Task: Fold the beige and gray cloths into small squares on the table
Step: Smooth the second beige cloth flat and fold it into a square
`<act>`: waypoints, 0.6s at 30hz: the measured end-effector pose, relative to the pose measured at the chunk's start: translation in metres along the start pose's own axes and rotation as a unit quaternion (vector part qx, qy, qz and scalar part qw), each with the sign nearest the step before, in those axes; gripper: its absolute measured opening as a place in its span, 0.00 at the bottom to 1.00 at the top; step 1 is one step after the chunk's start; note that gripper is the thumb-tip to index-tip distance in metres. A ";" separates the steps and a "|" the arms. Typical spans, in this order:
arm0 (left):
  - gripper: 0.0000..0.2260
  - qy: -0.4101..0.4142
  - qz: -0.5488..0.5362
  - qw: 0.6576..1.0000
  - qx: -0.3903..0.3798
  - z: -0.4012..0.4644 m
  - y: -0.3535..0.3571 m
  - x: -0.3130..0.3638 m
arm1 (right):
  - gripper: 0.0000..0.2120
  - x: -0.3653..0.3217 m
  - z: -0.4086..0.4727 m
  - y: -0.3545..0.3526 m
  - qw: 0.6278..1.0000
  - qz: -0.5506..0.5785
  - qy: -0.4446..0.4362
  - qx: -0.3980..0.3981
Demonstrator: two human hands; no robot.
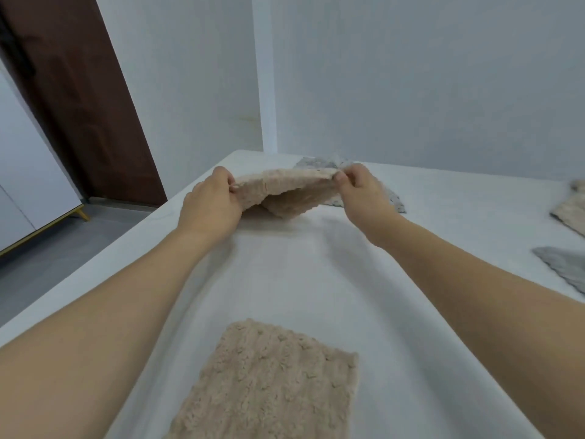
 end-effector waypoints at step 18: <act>0.08 0.072 -0.304 0.913 -0.261 -0.073 -0.138 0.297 | 0.09 -0.124 -0.120 -0.284 0.937 0.340 0.078 0.030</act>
Point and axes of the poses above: each hand's wrist, its own z-axis towards the middle knuckle, its own y-axis out of the palm, x = y × z, the point moved 8 cm from there along z, towards the middle knuckle, and after that the axes turned 7 degrees about z, right-handed, at the moved point
